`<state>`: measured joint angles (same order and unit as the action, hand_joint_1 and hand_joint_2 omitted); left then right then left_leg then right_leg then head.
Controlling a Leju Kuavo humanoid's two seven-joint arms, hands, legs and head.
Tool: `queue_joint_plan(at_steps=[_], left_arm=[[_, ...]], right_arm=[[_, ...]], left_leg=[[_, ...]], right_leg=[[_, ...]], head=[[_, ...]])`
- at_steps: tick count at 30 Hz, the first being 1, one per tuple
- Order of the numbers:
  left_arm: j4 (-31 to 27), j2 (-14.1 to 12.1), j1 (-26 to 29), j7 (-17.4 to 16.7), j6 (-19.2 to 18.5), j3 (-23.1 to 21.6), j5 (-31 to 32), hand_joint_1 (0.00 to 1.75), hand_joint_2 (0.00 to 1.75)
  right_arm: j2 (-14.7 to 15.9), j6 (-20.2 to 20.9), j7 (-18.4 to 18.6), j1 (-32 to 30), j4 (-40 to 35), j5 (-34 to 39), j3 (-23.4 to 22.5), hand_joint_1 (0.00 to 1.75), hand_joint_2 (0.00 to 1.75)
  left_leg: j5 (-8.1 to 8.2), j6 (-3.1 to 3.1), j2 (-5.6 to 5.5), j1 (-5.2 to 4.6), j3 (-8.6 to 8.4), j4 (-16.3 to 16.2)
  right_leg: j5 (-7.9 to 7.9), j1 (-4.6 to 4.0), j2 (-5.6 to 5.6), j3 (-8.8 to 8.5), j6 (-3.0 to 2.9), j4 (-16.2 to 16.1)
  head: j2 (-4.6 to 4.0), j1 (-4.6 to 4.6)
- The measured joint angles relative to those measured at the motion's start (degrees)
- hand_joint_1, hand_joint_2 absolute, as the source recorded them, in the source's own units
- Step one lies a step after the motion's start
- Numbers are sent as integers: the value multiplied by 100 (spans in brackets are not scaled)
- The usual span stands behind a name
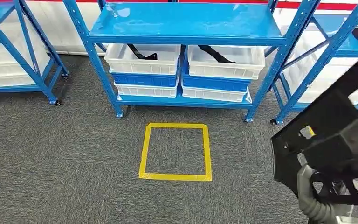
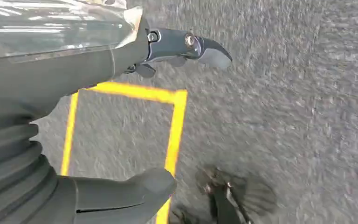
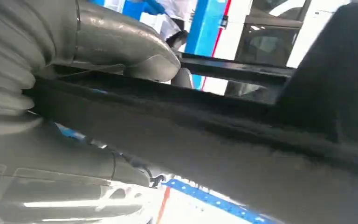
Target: Take the parts from the cabinet and place them on the table.
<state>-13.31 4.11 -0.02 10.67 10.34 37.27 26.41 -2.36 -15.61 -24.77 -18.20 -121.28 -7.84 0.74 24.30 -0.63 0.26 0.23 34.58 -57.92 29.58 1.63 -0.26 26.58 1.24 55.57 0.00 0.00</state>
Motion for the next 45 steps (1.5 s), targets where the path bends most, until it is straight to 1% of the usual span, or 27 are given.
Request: queue_joint_plan(at_steps=[2,3,5,7,9,10,11,12,14,16,18,19,20,22,24,25,27,30,31,32,35,36,38,40,41,42,45], left_arm=[[18,29,31,-35,-2,-2,74,0,175],[22,29,44,-53,2,-2,96,0,175],[28,33,52,-90,26,-2,126,0,175],[28,33,59,-110,39,-2,137,0,175],[26,29,75,-110,55,6,140,0,175],[22,29,82,-99,63,22,135,0,175],[-5,29,83,-85,99,48,122,0,175],[-31,33,90,-70,146,63,122,0,175],[-103,48,137,-79,236,116,124,0,175],[-245,97,244,-226,254,166,219,0,175],[-534,145,366,-473,177,225,385,0,175],[-739,180,465,-639,61,258,534,0,175],[-903,208,531,-763,-40,289,673,0,175],[-1169,265,630,-866,-157,354,828,0,175],[-1320,295,670,-921,-208,389,900,0,175],[-1388,306,685,-927,-232,396,922,0,175],[-1447,308,696,-938,-291,428,1071,0,175],[-1430,273,715,-914,-391,437,1457,0,175],[-1421,256,727,-894,-404,439,1526,0,175],[-1394,249,747,-844,-420,435,1665,0,175],[-1377,221,747,-813,-424,435,1731,0,175],[-1375,206,747,-813,-426,435,1733,0,175],[-1368,193,747,-813,-428,435,1735,0,175],[-1368,179,742,-811,-428,435,1742,0,175],[-1366,171,729,-787,-406,437,1742,0,175],[-1364,160,707,-730,-345,455,1742,0,175],[-1303,149,604,-495,-103,653,1716,0,175]], right_arm=[[-59,33,59,-87,-52,-70,-2,175,175],[-83,40,79,-138,-72,-108,-4,175,175],[-122,42,133,-221,-98,-173,-9,175,175],[-153,44,166,-297,-111,-201,-24,175,175],[-184,94,227,-361,-118,-197,-35,175,175],[-188,156,269,-367,-116,-175,-44,175,175],[-190,259,311,-367,-109,-138,-61,175,175],[-188,341,333,-353,-92,-97,-68,175,175],[-188,488,337,-294,-4,-13,-68,175,175],[-162,536,284,-237,153,94,-63,175,175],[-112,446,173,-206,308,210,-41,175,175],[-81,319,118,-176,398,278,-20,175,175],[-64,201,94,-161,459,323,2,175,175],[-46,53,77,-164,520,358,37,175,175],[-37,-22,66,-163,555,358,44,175,175],[-33,-74,66,-165,568,347,48,175,175],[-33,-221,77,-177,566,253,90,175,175],[-42,-502,225,-336,566,42,188,175,175],[-44,-531,254,-366,566,-9,201,175,175],[-46,-570,328,-406,557,-97,247,175,175],[-46,-583,368,-467,546,-127,315,175,175],[-46,-583,374,-476,546,-133,321,175,175],[-44,-583,385,-497,546,-145,323,175,175],[-46,-583,398,-499,546,-147,326,175,175],[-44,-579,409,-501,546,-147,332,175,175],[-42,-550,418,-491,546,-138,337,175,175],[-9,-343,283,-407,605,104,419,175,175]], left_leg=[[677,52,-14,15,149,-502],[988,74,-19,17,248,-893],[1277,107,-19,23,364,-1520],[1044,117,-19,39,265,-1661],[600,114,-17,61,-220,-1085],[543,103,-20,75,-553,-625],[711,85,-37,59,-907,-73],[794,50,-48,44,-1012,159],[788,-3,-46,0,-899,150],[630,-153,8,39,-834,217],[508,-239,21,21,-694,213],[426,-242,32,17,-592,211],[353,-240,44,9,-493,205],[211,-219,57,8,-309,173],[92,-184,56,17,-125,124],[39,-154,51,18,-43,90],[-40,-77,41,-15,29,38],[-206,36,41,-3,58,70],[-208,53,20,16,85,50],[283,95,-9,36,195,-199],[1131,153,-17,43,452,-1315],[1164,158,-17,43,483,-1627],[770,137,-16,43,242,-1594],[467,96,-18,42,-384,-802],[605,51,-47,39,-796,-244],[714,32,-51,15,-1000,120],[726,-47,-44,-28,-905,204]], right_leg=[[-99,-36,-14,122,-136,1],[-157,-47,-14,196,-148,5],[-271,-61,-17,305,-147,25],[-366,-61,-18,481,-122,68],[-450,-54,-15,659,-74,146],[-481,-51,-11,726,-62,186],[-515,-83,-5,789,-9,250],[-550,-96,-7,818,35,270],[-662,-79,-23,851,117,240],[-649,-75,-17,889,174,284],[-84,-73,-6,1055,67,703],[284,-72,-3,1158,31,1197],[475,-71,-4,1226,49,1626],[374,-65,-4,1147,196,1985],[-10,-44,-4,654,346,1460],[-73,-31,-4,234,353,886],[274,-95,24,-363,195,-59],[237,-120,20,-215,54,-39],[184,-46,8,-171,-12,-64],[82,-41,-8,-53,-140,-52],[-101,-79,-13,170,-193,-42],[-162,-94,-17,258,-190,-29],[-270,-102,-17,414,-157,38],[-339,-103,-11,585,-122,130],[-370,-106,-11,625,-106,177],[-393,-159,-18,666,-71,219],[-554,-133,-42,758,67,219]], head=[[0,-42],[0,-48],[0,-48],[0,-46],[0,-50],[0,-52],[0,-55],[0,-41],[0,-44],[0,-42],[0,5],[0,22],[0,18],[0,20],[0,20],[0,20],[0,13],[0,2],[0,4],[0,-22],[0,-46],[0,-46],[0,-48],[0,-55],[0,-52],[0,-41],[0,-44]])
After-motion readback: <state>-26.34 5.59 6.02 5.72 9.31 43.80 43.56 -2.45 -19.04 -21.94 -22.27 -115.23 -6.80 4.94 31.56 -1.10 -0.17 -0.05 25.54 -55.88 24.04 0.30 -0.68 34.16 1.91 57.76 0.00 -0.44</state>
